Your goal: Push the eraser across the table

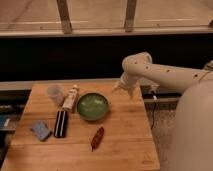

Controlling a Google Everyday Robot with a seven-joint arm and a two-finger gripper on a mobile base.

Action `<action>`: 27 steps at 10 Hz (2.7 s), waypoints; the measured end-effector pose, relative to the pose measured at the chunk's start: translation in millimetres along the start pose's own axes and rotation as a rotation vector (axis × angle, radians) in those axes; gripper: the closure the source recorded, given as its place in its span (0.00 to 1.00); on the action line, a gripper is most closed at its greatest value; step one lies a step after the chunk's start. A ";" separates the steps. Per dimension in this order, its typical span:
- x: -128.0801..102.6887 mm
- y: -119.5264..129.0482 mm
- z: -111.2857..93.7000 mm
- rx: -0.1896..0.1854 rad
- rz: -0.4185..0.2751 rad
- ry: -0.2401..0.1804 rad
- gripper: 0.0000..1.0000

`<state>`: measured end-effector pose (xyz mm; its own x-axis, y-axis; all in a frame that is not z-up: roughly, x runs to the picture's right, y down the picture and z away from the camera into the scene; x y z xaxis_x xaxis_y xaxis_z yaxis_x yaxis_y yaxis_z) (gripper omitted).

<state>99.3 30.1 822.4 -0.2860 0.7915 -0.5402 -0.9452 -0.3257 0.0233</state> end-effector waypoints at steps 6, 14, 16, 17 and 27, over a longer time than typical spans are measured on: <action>0.0 0.0 0.1 0.000 0.000 0.000 0.34; 0.2 -0.1 0.5 0.000 0.000 0.001 0.34; 0.2 -0.2 0.6 0.000 0.000 0.001 0.34; 0.2 -0.2 0.6 0.000 0.000 0.001 0.35; 8.6 48.0 3.1 0.032 -0.113 0.050 1.00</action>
<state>51.0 22.8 821.4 -0.1702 0.7948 -0.5825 -0.9757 -0.2189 -0.0136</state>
